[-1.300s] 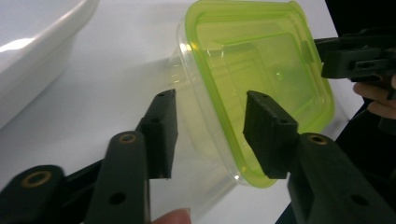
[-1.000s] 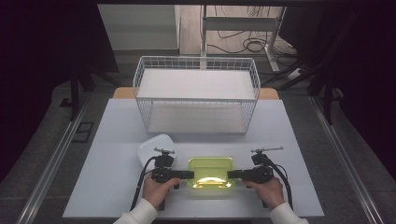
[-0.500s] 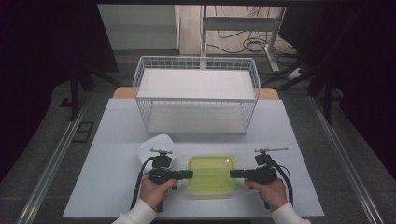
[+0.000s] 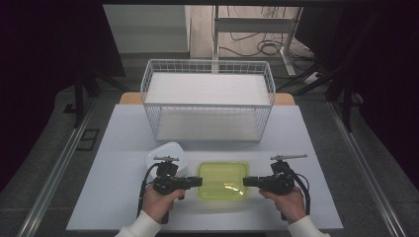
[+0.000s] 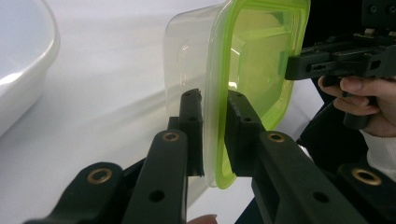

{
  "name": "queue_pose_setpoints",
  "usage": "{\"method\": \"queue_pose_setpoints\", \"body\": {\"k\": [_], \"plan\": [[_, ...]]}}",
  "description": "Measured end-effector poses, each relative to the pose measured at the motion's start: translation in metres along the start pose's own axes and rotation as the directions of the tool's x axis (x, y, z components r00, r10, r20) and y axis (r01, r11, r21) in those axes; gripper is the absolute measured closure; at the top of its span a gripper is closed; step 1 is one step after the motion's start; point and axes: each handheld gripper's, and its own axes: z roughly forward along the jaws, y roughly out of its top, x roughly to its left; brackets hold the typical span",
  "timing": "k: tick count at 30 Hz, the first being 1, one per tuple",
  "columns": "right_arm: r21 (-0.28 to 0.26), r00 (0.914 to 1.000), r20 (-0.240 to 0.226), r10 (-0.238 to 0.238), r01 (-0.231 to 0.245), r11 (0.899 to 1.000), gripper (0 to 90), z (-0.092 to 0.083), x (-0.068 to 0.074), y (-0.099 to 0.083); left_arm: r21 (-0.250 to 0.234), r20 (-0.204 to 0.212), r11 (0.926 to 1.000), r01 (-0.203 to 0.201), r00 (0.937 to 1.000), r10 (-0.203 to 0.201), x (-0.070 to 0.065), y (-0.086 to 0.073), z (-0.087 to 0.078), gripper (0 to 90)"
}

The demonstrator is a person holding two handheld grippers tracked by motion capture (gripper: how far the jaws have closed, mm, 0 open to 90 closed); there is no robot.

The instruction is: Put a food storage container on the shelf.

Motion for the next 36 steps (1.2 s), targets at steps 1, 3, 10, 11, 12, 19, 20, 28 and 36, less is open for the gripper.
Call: {"method": "queue_pose_setpoints", "body": {"k": [1, 3, 10, 11, 12, 19, 20, 28, 36], "plan": [[-0.002, 1.0, 0.001, -0.004, 0.004, 1.0, 79.0, 0.0, 0.001, 0.0, -0.005, 0.0, 1.0, -0.006, 1.0, 0.006, -0.001, 0.0, -0.001, 78.6], [-0.012, 0.9999, -0.001, -0.014, 0.014, 1.0, 79.0, -0.001, 0.004, 0.001, -0.012, -0.004, 0.9998, -0.016, 0.9999, 0.016, -0.002, 0.001, -0.004, 78.7], [-0.035, 0.9986, -0.001, -0.052, 0.052, 0.998, 79.0, -0.002, 0.01, 0.007, -0.043, -0.024, 0.9974, -0.058, 0.9981, 0.057, -0.007, 0.005, -0.013, 78.7], [-0.037, 0.9984, 0.0, -0.057, 0.057, 0.998, 79.0, -0.003, 0.011, 0.008, -0.047, -0.024, 0.9969, -0.064, 0.9977, 0.063, -0.008, 0.005, -0.015, 78.6], [-0.039, 0.9979, 0.003, -0.065, 0.065, 0.997, 78.9, -0.003, 0.012, 0.008, -0.05, -0.026, 0.9962, -0.071, 0.9972, 0.07, -0.009, 0.006, -0.016, 78.6], [-0.054, 0.9938, 0.013, -0.11, 0.111, 0.992, 78.8, -0.005, 0.021, 0.014, -0.071, -0.022, 0.9942, -0.081, 0.9966, 0.079, -0.012, 0.01, -0.024, 78.5], [-0.059, 0.9934, 0.012, -0.114, 0.115, 0.992, 78.8, -0.005, 0.022, 0.015, -0.073, -0.026, 0.9934, -0.088, 0.9959, 0.087, -0.012, 0.01, -0.026, 78.5], [-0.067, 0.9871, 0.027, -0.158, 0.159, 0.985, 78.5, -0.008, 0.029, 0.022, -0.091, -0.038, 0.9898, -0.11, 0.9935, 0.107, -0.017, 0.014, -0.032, 78.5], [-0.076, 0.9824, 0.032, -0.184, 0.186, 0.98, 78.3, -0.013, 0.037, 0.032, -0.109, -0.039, 0.9854, -0.131, 0.9911, 0.128, -0.021, 0.023, -0.041, 78.5]]}}
